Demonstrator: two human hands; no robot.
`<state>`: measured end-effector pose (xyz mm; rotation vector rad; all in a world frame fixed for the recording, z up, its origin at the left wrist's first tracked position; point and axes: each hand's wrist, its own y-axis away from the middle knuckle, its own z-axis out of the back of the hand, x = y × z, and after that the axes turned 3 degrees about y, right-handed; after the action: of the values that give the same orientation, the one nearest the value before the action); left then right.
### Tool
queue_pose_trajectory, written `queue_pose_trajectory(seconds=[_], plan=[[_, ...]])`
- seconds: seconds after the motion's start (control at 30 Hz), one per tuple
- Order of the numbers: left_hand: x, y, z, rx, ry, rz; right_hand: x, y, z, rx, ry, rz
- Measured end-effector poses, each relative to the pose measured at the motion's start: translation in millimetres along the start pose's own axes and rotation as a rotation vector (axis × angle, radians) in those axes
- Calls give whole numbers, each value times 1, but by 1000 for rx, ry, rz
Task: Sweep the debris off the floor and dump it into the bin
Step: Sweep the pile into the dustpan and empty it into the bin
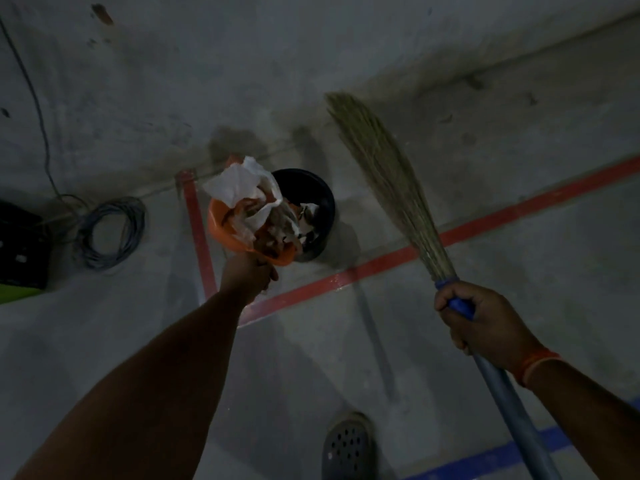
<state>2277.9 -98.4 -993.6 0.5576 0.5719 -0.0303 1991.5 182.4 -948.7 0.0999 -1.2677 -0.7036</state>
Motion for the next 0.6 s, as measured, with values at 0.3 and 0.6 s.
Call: queue_pose_trajectory(seconds=[0.3,0.6], plan=[[-16,-38,-2,-42,-222,-38,4,-17,-5,18,-24,-76],[-10,-42,5,-123,-281,-83,11,-20,-12,33,-17,-69]])
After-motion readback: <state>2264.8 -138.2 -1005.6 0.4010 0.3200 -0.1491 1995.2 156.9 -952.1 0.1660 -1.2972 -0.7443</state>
